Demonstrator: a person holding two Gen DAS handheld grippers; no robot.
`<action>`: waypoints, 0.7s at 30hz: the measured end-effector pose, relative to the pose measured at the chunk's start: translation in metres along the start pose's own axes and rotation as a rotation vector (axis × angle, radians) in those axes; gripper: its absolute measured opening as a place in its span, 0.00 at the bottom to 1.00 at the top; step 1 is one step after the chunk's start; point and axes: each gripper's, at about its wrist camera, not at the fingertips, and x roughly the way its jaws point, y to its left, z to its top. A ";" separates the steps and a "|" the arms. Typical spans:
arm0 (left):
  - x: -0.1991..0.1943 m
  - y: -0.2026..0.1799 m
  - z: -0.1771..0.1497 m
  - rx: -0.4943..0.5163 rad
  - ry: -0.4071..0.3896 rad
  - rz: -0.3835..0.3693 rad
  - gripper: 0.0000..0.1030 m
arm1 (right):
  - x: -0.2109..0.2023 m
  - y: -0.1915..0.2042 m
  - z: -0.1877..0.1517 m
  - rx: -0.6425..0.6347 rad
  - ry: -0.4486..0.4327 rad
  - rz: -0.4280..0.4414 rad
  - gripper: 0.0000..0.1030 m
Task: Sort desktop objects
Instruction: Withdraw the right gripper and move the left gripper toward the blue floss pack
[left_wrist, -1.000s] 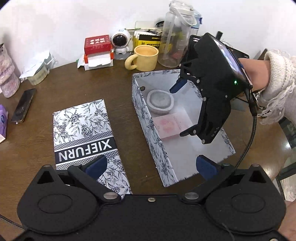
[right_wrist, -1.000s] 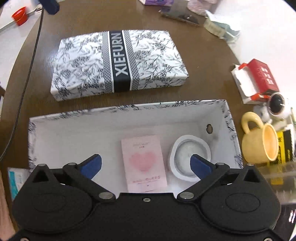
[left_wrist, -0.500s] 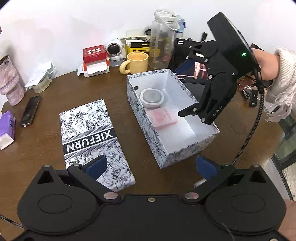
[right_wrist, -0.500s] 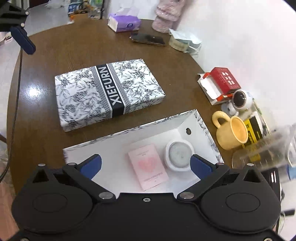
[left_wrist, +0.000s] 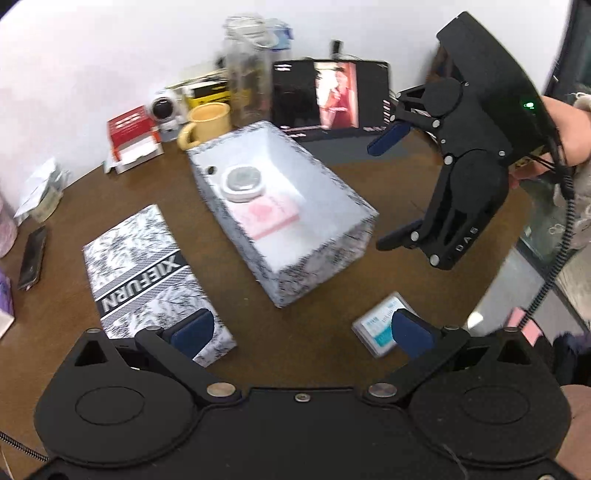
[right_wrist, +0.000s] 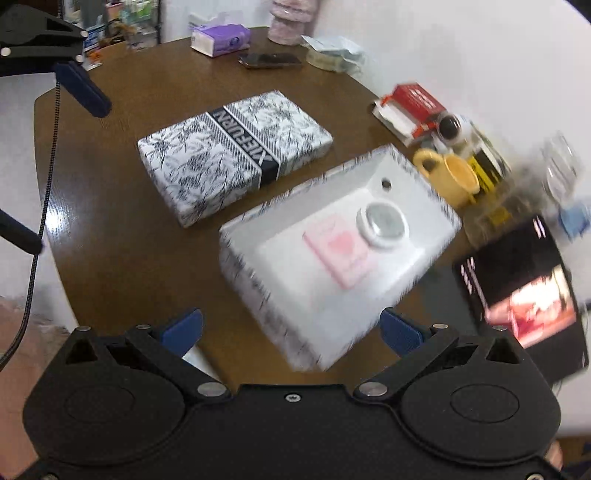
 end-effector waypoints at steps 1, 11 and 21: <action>0.002 -0.005 0.000 0.019 0.005 -0.008 1.00 | -0.003 0.004 -0.006 0.013 0.006 -0.007 1.00; 0.029 -0.053 0.003 0.197 0.044 -0.062 1.00 | -0.023 0.026 -0.063 0.146 0.026 -0.028 1.00; 0.068 -0.075 0.004 0.286 0.102 -0.087 1.00 | -0.017 0.037 -0.102 0.242 0.038 -0.046 1.00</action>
